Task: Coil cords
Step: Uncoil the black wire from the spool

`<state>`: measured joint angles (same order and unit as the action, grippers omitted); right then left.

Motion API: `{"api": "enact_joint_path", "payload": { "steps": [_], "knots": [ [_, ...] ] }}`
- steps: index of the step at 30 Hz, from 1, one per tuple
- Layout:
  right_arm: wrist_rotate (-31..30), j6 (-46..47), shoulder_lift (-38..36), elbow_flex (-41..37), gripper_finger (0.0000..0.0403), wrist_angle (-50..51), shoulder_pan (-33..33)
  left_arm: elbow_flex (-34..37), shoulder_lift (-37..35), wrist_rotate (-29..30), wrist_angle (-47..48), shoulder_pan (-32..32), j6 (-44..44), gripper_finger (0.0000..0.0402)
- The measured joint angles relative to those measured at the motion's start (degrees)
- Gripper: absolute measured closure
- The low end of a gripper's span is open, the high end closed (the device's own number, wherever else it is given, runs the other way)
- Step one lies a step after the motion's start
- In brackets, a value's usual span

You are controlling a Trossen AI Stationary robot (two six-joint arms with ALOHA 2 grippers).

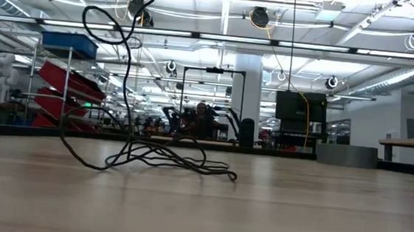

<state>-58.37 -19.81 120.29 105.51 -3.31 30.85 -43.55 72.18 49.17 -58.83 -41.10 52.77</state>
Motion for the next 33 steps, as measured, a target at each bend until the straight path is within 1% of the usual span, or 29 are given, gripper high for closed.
{"api": "enact_joint_path", "payload": {
  "steps": [4, 6, 8, 11, 12, 18, 27, 33],
  "knots": [
    [0.0, -1.6, 0.0, 0.0, 0.0318, -1.9, 0.0, 0.0, 0.0, 0.0, 1.2, 0.0, 0.0, 0.0402],
    [0.0, -2.2, 0.0, 0.0, 0.0326, -2.6, 0.2, 0.0, 0.0, 0.0, 1.3, 0.0, 0.0, 0.0402],
    [0.0, -2.3, 0.0, 0.0, 0.0345, -2.6, 0.3, 0.0, 0.0, 0.0, 1.3, 0.0, 0.0, 0.0402],
    [0.0, -3.1, 0.0, 0.0, 0.0388, -2.5, 0.5, 0.0, 0.0, 0.0, 1.3, 0.0, 0.1, 0.0402],
    [-0.1, -3.5, 0.0, 0.0, 0.0395, -2.5, 0.7, 0.0, 0.0, 0.0, 1.3, 0.0, 0.1, 0.0402],
    [-0.6, -4.0, -0.4, 0.0, 0.0401, -2.5, 1.5, 0.0, 0.0, 0.0, 1.4, 0.0, 0.3, 0.0402],
    [-4.9, -5.3, -4.1, 0.0, 0.0403, -1.3, 5.0, 0.0, 0.0, -0.2, 5.7, 0.0, 1.7, 0.0402],
    [-4.9, -4.8, -6.2, 0.0, 0.0403, 0.4, 7.8, 0.0, 0.0, 0.0, 6.2, 0.0, 3.1, 0.0402]
  ]
}}
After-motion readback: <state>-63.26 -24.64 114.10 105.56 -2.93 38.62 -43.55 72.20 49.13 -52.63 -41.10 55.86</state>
